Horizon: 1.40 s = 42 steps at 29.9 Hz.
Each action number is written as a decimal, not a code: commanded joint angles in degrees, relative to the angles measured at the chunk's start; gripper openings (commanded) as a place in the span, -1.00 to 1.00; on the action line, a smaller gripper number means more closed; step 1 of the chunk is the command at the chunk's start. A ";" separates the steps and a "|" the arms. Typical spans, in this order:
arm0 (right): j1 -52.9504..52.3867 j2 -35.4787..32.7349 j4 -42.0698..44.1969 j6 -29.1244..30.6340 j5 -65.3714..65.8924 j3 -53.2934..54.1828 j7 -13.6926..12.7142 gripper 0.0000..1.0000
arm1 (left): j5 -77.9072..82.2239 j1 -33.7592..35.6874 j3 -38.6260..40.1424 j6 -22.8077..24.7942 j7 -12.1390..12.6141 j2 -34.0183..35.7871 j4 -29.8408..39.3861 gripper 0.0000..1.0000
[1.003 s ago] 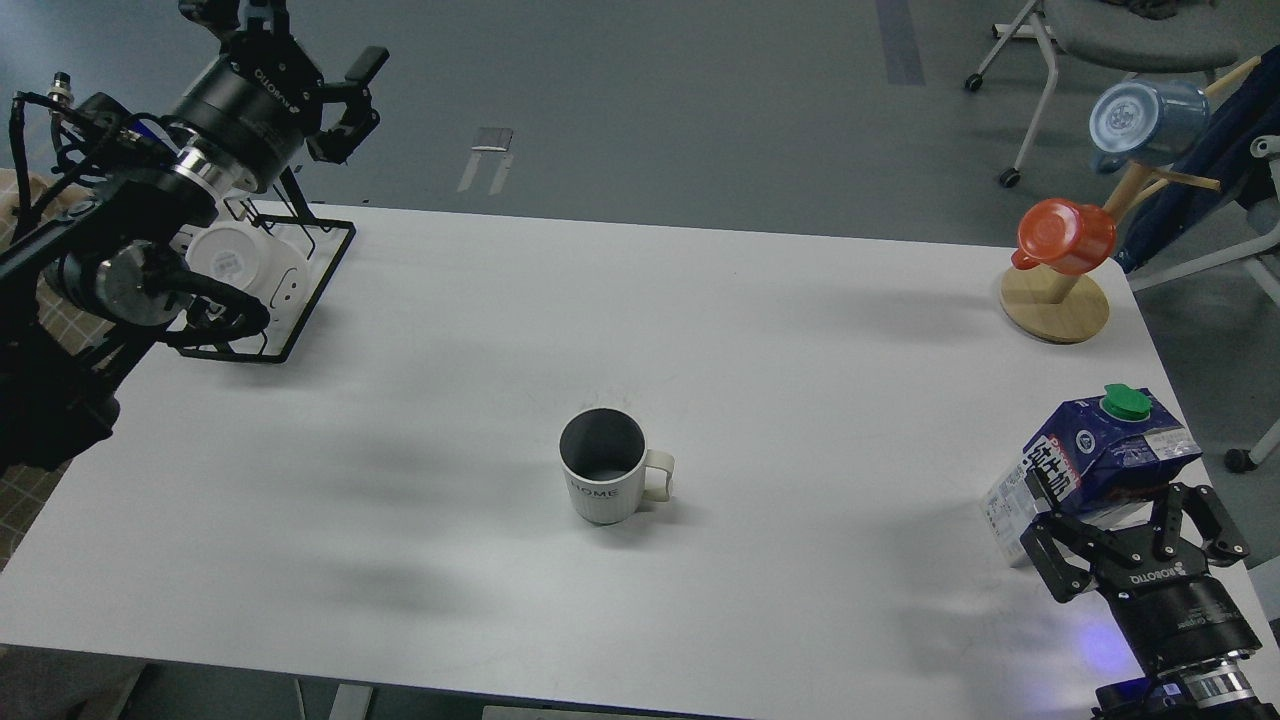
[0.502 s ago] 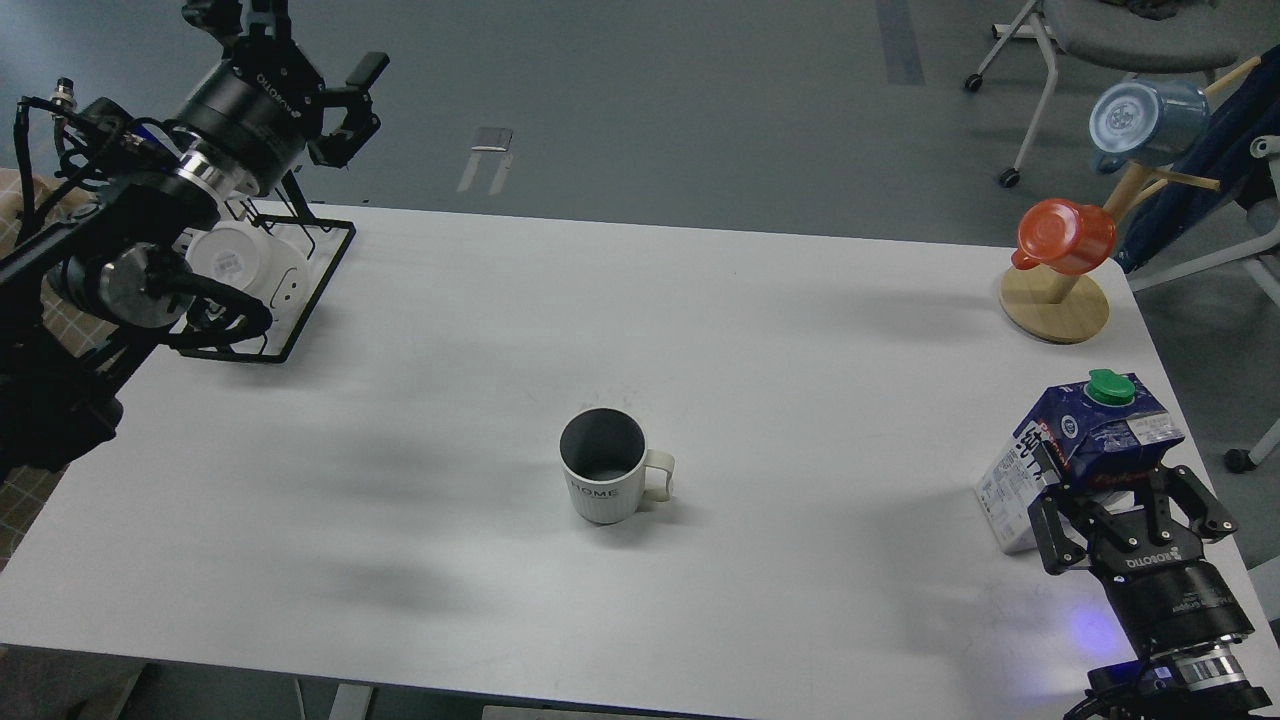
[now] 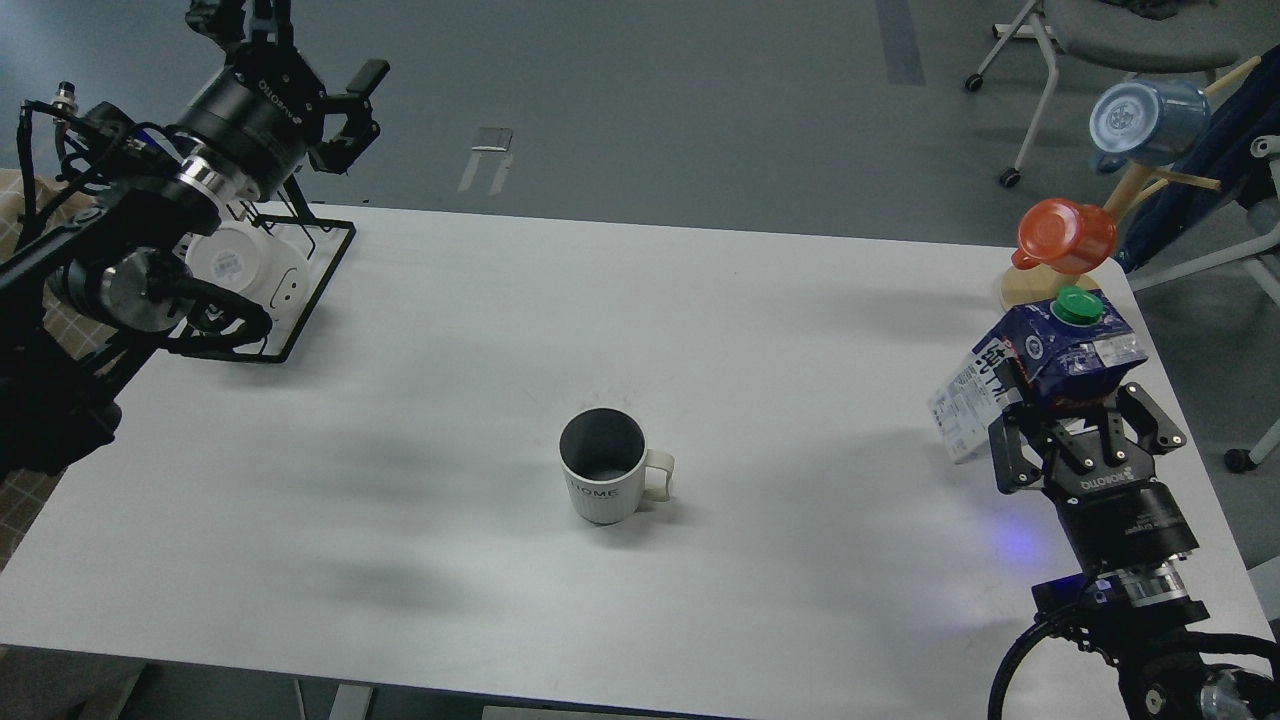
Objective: Place cup and milk with both arms
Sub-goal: 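Carry the milk carton with the right gripper beside the mug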
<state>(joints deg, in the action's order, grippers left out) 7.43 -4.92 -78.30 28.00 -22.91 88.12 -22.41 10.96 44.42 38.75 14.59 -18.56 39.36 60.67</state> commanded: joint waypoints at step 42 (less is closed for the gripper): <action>-13.49 4.92 10.45 0.00 5.24 -25.54 2.02 1.00 | -0.15 -0.92 -0.52 0.09 -0.43 0.37 -1.16 0.96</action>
<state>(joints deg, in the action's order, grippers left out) -6.78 0.00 -66.86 28.00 -17.67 62.48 -20.39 10.81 43.58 38.23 14.69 -18.98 39.59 59.50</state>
